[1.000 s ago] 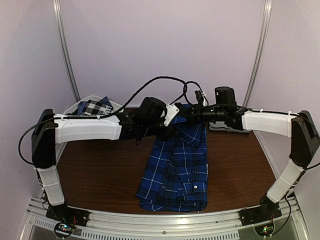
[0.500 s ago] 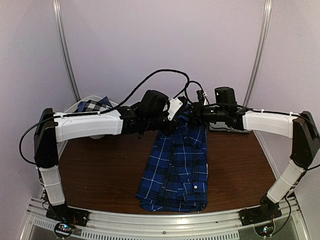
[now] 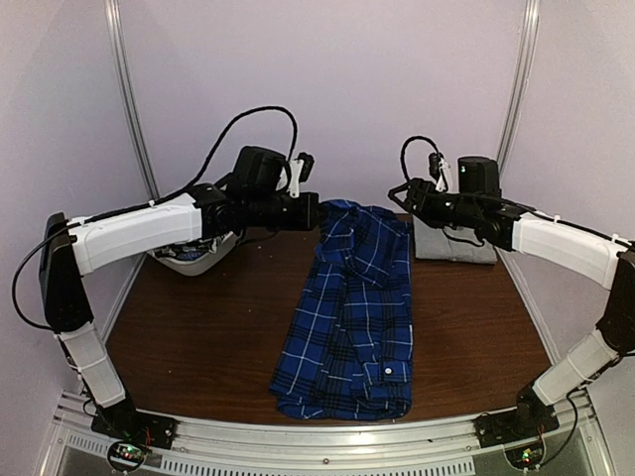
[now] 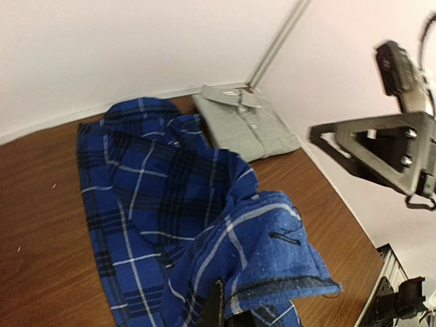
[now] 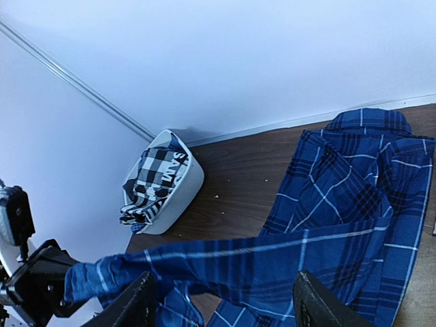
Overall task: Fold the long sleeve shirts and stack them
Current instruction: Fold the sleeve of the rectangle-folded shirt.
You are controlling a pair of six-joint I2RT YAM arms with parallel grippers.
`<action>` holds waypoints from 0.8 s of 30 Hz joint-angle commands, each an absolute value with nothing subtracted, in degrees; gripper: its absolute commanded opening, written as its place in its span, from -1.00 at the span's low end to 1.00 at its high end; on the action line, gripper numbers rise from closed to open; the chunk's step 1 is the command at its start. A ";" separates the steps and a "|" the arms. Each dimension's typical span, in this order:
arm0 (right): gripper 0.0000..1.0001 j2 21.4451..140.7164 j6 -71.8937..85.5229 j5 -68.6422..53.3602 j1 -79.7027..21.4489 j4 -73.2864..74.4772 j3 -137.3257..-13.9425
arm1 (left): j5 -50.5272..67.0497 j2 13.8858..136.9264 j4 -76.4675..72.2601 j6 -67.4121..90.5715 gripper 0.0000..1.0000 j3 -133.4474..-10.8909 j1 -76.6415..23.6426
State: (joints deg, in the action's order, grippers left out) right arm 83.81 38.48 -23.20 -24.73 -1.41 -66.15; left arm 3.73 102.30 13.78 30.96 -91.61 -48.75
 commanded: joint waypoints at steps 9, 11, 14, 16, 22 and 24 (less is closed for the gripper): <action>0.41 88.22 31.58 -16.34 -24.77 1.11 -63.02 | 2.65 96.25 17.25 46.95 -1.00 -75.34 -39.77; 0.41 89.46 31.11 -16.21 -24.78 0.97 -63.02 | 1.63 94.82 17.69 47.46 -1.00 -73.31 -39.17; 0.41 91.60 30.52 -16.44 -24.79 0.73 -63.02 | 0.89 92.30 18.04 48.13 -1.00 -69.95 -38.68; 0.41 92.95 30.25 -16.69 -24.74 0.53 -63.14 | 0.85 90.15 18.42 48.23 -1.00 -67.97 -38.64; 0.36 98.22 29.93 -18.09 -24.79 0.17 -64.54 | 1.34 85.02 19.21 48.95 -1.00 -61.32 -38.63; 0.34 99.97 29.68 -18.24 -24.78 0.12 -65.48 | 2.89 84.13 19.77 48.95 -1.00 -59.84 -38.67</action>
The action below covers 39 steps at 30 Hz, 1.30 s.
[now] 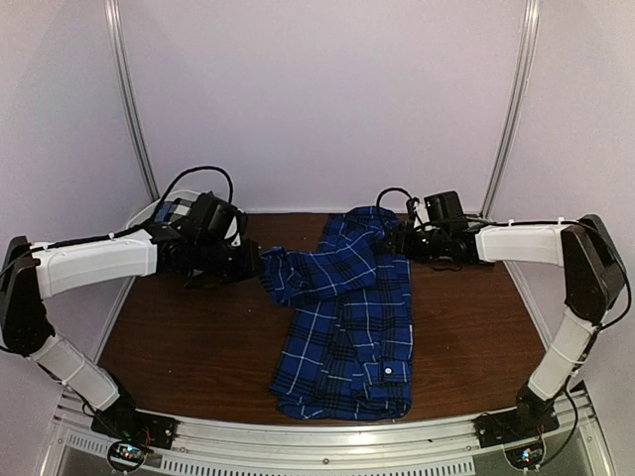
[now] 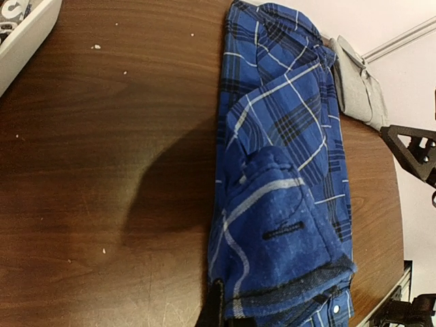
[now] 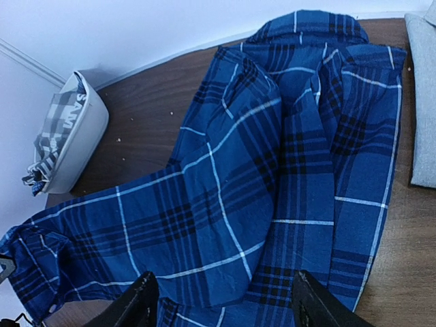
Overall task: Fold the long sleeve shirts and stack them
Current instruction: Fold the sleeve of the rectangle-folded shirt.
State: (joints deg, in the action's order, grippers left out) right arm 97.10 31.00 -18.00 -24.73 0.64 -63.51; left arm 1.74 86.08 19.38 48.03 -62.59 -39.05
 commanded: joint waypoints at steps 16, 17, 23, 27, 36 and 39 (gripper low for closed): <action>0.06 113.42 29.22 -20.29 -24.79 -1.09 -75.60 | 9.17 81.45 20.29 48.76 -1.00 -55.54 -40.39; 0.03 114.19 29.28 -20.78 -24.85 -1.10 -76.24 | 9.82 81.74 20.30 48.78 -1.00 -55.55 -40.57; -0.02 116.76 29.66 -20.29 -24.82 -0.70 -77.65 | 12.91 82.27 20.28 49.56 -1.00 -55.71 -41.13; -0.06 117.93 29.96 -21.55 -25.08 -1.04 -77.33 | 15.03 83.00 20.39 49.95 -1.00 -56.07 -41.35; -0.36 120.52 29.57 -22.05 -25.48 -0.40 -79.07 | 18.56 84.44 20.30 50.71 -1.00 -57.05 -41.57; -0.53 121.12 29.08 -22.45 -25.49 1.12 -80.32 | 20.61 84.86 20.39 51.09 -1.00 -57.51 -41.65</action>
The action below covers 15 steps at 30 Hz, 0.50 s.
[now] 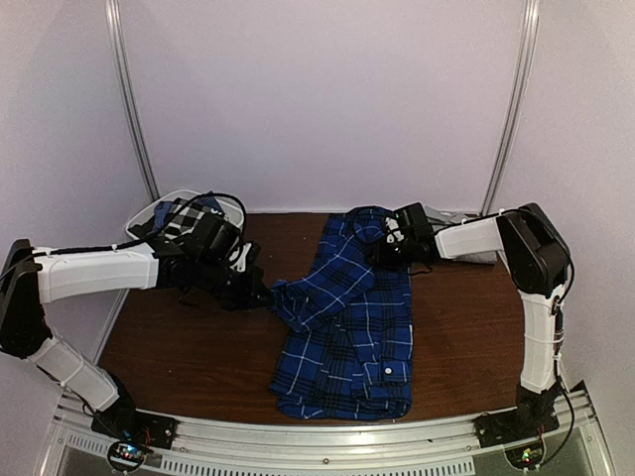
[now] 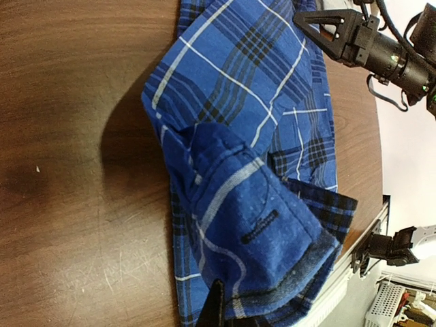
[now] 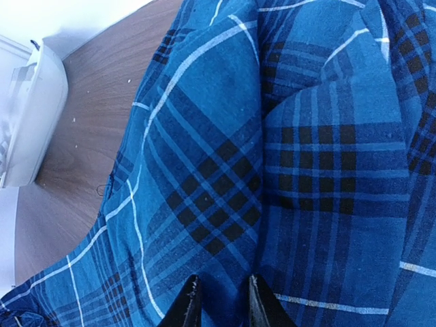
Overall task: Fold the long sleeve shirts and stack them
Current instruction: Fold the sleeve of the rectangle-folded shirt.
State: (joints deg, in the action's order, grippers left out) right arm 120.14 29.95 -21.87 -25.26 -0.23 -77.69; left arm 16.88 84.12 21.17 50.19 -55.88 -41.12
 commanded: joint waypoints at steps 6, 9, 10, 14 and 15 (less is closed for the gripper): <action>-0.90 121.06 28.00 -21.16 -25.40 3.18 -82.03 | 24.96 86.39 20.34 52.08 -1.00 -57.57 -42.24; -1.00 120.94 27.27 -19.33 -25.25 5.33 -83.98 | 26.79 87.65 20.35 52.90 -1.00 -57.74 -42.80; -1.00 120.89 27.03 -18.90 -25.16 6.11 -84.56 | 27.18 88.08 20.29 53.25 -1.00 -57.89 -43.07; -1.00 121.25 26.85 -18.15 -24.68 7.17 -86.01 | 27.40 90.21 20.28 54.36 -1.00 -58.65 -44.74; -1.00 121.42 26.81 -17.99 -24.55 7.38 -86.30 | 27.07 90.78 20.34 54.53 -1.00 -59.01 -45.26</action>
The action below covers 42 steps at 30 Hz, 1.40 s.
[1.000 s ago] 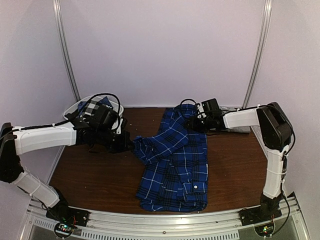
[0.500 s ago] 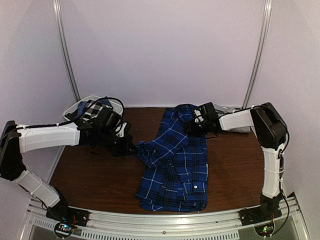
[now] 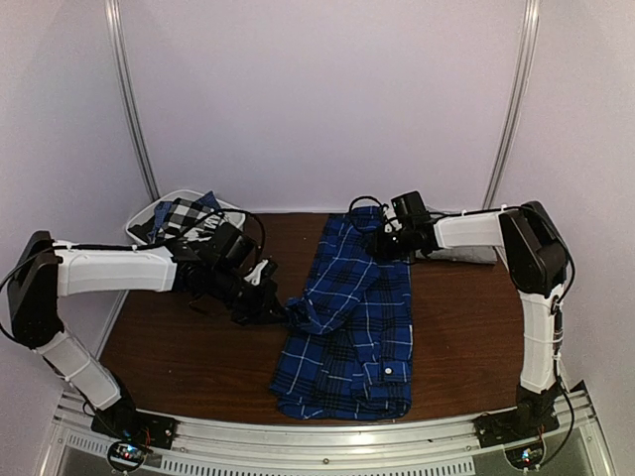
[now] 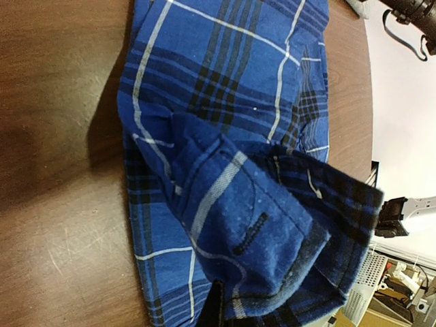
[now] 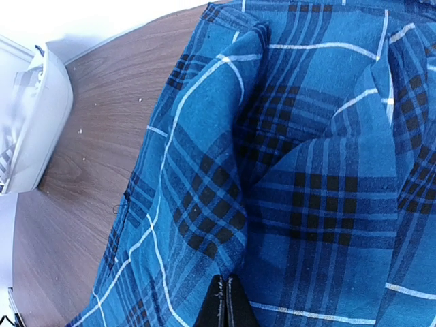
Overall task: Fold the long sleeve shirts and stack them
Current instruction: Fold the sleeve of the rectangle-folded shirt, then move the rectangle-folded shirt to the center of the board.
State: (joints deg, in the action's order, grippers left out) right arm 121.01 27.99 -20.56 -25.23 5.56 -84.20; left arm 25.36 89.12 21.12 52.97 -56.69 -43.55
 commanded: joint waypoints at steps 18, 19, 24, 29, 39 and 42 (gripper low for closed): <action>-1.00 122.59 25.44 -17.70 -23.64 8.66 -85.78 | 24.88 93.62 18.45 57.59 -0.43 -55.40 -51.86; -1.00 122.41 25.22 -17.55 -23.64 8.76 -85.55 | 24.29 92.96 19.03 57.14 -0.38 -55.11 -51.83; -0.84 121.30 24.15 -17.47 -23.60 9.88 -85.09 | 20.45 88.71 21.17 55.47 -0.27 -53.38 -51.83; -0.63 119.25 22.93 -16.08 -23.61 11.41 -84.39 | 17.16 86.65 20.32 52.86 -0.26 -53.29 -51.72; -0.34 112.33 21.40 -12.74 -23.92 12.06 -79.82 | 10.82 94.48 22.59 44.68 -0.27 -59.95 -49.95; -0.24 112.59 20.39 -13.10 -23.95 11.78 -80.54 | 10.76 97.07 22.93 43.13 -0.27 -62.05 -49.76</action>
